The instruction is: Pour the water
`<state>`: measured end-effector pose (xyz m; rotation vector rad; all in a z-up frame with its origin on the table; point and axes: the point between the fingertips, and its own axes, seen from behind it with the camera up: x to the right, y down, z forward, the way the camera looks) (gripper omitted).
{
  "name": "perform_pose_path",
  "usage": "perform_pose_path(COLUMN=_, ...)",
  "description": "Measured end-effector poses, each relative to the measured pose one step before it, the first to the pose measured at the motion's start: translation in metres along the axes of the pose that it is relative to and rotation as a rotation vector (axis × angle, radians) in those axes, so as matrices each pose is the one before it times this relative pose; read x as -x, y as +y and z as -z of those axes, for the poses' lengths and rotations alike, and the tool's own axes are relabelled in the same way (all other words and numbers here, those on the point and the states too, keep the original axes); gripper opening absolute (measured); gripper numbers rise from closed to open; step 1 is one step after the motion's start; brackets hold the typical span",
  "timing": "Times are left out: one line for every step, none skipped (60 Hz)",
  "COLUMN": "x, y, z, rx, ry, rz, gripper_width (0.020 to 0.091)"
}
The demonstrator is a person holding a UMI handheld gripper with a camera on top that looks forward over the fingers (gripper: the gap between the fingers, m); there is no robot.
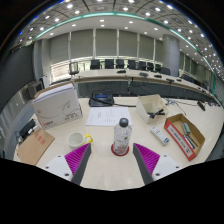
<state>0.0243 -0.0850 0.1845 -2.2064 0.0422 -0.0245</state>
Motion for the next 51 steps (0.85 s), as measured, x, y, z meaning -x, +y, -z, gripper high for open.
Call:
perform_pose_path(x=0.00408, y=-0.00116, z=0.01084, rx=0.00227, ry=0.00520, rz=-0.0012, gripper_width=0.0857)
perform_pose_path(x=0.00409, y=-0.00061, z=0.01059, rx=0.00346, ry=0.00476, rz=0.0003, gripper_width=0.0861)
perform_pose_path(x=0.00432, y=-0.00018, z=0.01049, rx=0.00377, ry=0.00388, rz=0.0019, gripper_width=0.0860)
perform_pose_path(x=0.00396, y=-0.00021, z=0.01021, rx=0.00278, ry=0.00386, rz=0.0011, gripper_width=0.0859)
perform_pose_path(x=0.00373, y=-0.00030, z=0.00960, rx=0.00120, ry=0.00570, rz=-0.0005, gripper_width=0.0861)
perform_pose_path(x=0.00315, y=-0.00007, z=0.00921, rx=0.00010, ry=0.00756, rz=-0.0008, gripper_width=0.0861)
perform_pose_path(x=0.00328, y=-0.00091, z=0.00956, rx=0.00166, ry=0.00683, rz=0.0010, gripper_width=0.0861)
perform_pose_path(x=0.00376, y=0.00114, z=0.00871, rx=0.00026, ry=0.00491, rz=0.0013, gripper_width=0.0860)
perform_pose_path(x=0.00391, y=0.00103, z=0.00835, rx=0.00115, ry=0.00363, rz=0.0013, gripper_width=0.0860)
perform_pose_path(x=0.00314, y=0.00060, z=0.00689, rx=0.00217, ry=0.00256, rz=0.0006, gripper_width=0.0860)
perform_pose_path(x=0.00416, y=0.00134, z=0.00750, rx=0.00188, ry=0.00116, rz=0.0006, gripper_width=0.0860)
perform_pose_path(x=0.00471, y=0.00133, z=0.00683, rx=0.00134, ry=-0.00083, rz=0.0015, gripper_width=0.0860)
perform_pose_path(x=0.00476, y=0.00103, z=0.00639, rx=0.00026, ry=-0.00294, rz=0.0027, gripper_width=0.0861)
perform_pose_path(x=0.00495, y=0.00099, z=0.00573, rx=-0.00010, ry=-0.00389, rz=0.0023, gripper_width=0.0862)
perform_pose_path(x=0.00465, y=0.00098, z=0.00547, rx=0.00002, ry=-0.00382, rz=0.0006, gripper_width=0.0863)
perform_pose_path(x=0.00422, y=0.00103, z=0.00523, rx=0.00030, ry=-0.00321, rz=-0.0004, gripper_width=0.0861)
perform_pose_path(x=0.00421, y=0.00086, z=0.00473, rx=0.00046, ry=-0.00309, rz=0.0003, gripper_width=0.0862)
perform_pose_path(x=0.00342, y=-0.00014, z=0.00569, rx=0.00068, ry=-0.00266, rz=0.0011, gripper_width=0.0861)
perform_pose_path(x=0.00344, y=0.00077, z=0.00391, rx=-0.00072, ry=-0.00278, rz=0.0013, gripper_width=0.0861)
perform_pose_path(x=0.00284, y=0.00071, z=0.00345, rx=-0.00085, ry=-0.00212, rz=0.0005, gripper_width=0.0859)
perform_pose_path(x=0.00278, y=0.00066, z=0.00339, rx=-0.00070, ry=-0.00132, rz=0.0001, gripper_width=0.0860)
perform_pose_path(x=0.00239, y=0.00033, z=0.00340, rx=-0.00167, ry=-0.00096, rz=0.0005, gripper_width=0.0861)
perform_pose_path(x=0.00287, y=-0.00005, z=0.00278, rx=-0.00186, ry=0.00068, rz=0.0014, gripper_width=0.0862)
perform_pose_path(x=0.00169, y=0.00002, z=0.00258, rx=-0.00277, ry=0.00050, rz=0.0013, gripper_width=0.0862)
perform_pose_path(x=0.00145, y=-0.00035, z=0.00266, rx=-0.00273, ry=0.00107, rz=0.0014, gripper_width=0.0862)
perform_pose_path(x=0.00124, y=-0.00038, z=0.00238, rx=-0.00245, ry=0.00077, rz=0.0025, gripper_width=0.0862)
perform_pose_path(x=0.00126, y=-0.00012, z=0.00193, rx=-0.00246, ry=0.00073, rz=0.0041, gripper_width=0.0863)
perform_pose_path(x=0.00093, y=-0.00020, z=0.00186, rx=-0.00224, ry=0.00112, rz=0.0050, gripper_width=0.0860)
perform_pose_path(x=0.00061, y=-0.00003, z=0.00179, rx=-0.00210, ry=0.00269, rz=0.0056, gripper_width=0.0861)
perform_pose_path(x=0.00029, y=0.00008, z=0.00159, rx=-0.00091, ry=0.00321, rz=0.0050, gripper_width=0.0859)
perform_pose_path(x=-0.00016, y=0.00075, z=0.00213, rx=-0.00043, ry=0.00125, rz=0.0026, gripper_width=0.0860)
perform_pose_path(x=0.00070, y=0.00016, z=0.00135, rx=0.00126, ry=-0.00062, rz=0.0001, gripper_width=0.0857)
perform_pose_path(x=0.00129, y=0.00042, z=0.00139, rx=0.00119, ry=-0.00227, rz=-0.0010, gripper_width=0.0859)
perform_pose_path(x=0.00098, y=0.00051, z=0.00075, rx=0.00044, ry=-0.00274, rz=-0.0003, gripper_width=0.0857)
perform_pose_path(x=0.00054, y=0.00060, z=0.00055, rx=-0.00043, ry=-0.00198, rz=0.0014, gripper_width=0.0860)
perform_pose_path(x=-0.00003, y=0.00029, z=0.00043, rx=-0.00149, ry=-0.00064, rz=0.0039, gripper_width=0.0859)
perform_pose_path(x=-0.00014, y=0.00014, z=0.00051, rx=-0.00199, ry=0.00146, rz=0.0055, gripper_width=0.0859)
perform_pose_path(x=-0.00036, y=0.00045, z=0.00037, rx=-0.00097, ry=0.00292, rz=0.0067, gripper_width=0.0860)
perform_pose_path(x=-0.00089, y=0.00059, z=0.00011, rx=0.00076, ry=0.00343, rz=0.0066, gripper_width=0.0860)
perform_pose_path(x=-0.00075, y=0.00073, z=-0.00009, rx=0.00191, ry=0.00270, rz=0.0057, gripper_width=0.0858)
perform_pose_path(x=-0.00053, y=0.00071, z=-0.00004, rx=0.00253, ry=0.00146, rz=0.0044, gripper_width=0.0861)
perform_pose_path(x=-0.00037, y=0.00036, z=0.00004, rx=0.00163, ry=0.00111, rz=0.0029, gripper_width=0.0859)
perform_pose_path(x=-0.00041, y=0.00037, z=-0.00003, rx=0.00114, ry=0.00153, rz=0.0018, gripper_width=0.0858)
perform_pose_path(x=-0.00079, y=-0.00019, z=-0.00109, rx=-0.00057, ry=0.00200, rz=0.0018, gripper_width=0.0859)
perform_pose_path(x=-0.00080, y=-0.00018, z=-0.00013, rx=-0.00135, ry=0.00268, rz=0.0032, gripper_width=0.0861)
perform_pose_path(x=-0.00034, y=0.00001, z=0.00005, rx=-0.00263, ry=0.00251, rz=0.0030, gripper_width=0.0860)
perform_pose_path(x=-0.00045, y=0.00005, z=-0.00018, rx=-0.00286, ry=0.00292, rz=0.0024, gripper_width=0.0861)
perform_pose_path(x=-0.00057, y=0.00009, z=0.00004, rx=-0.00175, ry=0.00255, rz=0.0022, gripper_width=0.0859)
perform_pose_path(x=-0.00039, y=0.00052, z=0.00000, rx=0.00012, ry=0.00161, rz=0.0020, gripper_width=0.0859)
perform_pose_path(x=-0.00033, y=0.00070, z=-0.00014, rx=0.00131, ry=0.00025, rz=0.0022, gripper_width=0.0859)
perform_pose_path(x=0.00002, y=0.00066, z=-0.00022, rx=0.00234, ry=-0.00142, rz=0.0017, gripper_width=0.0859)
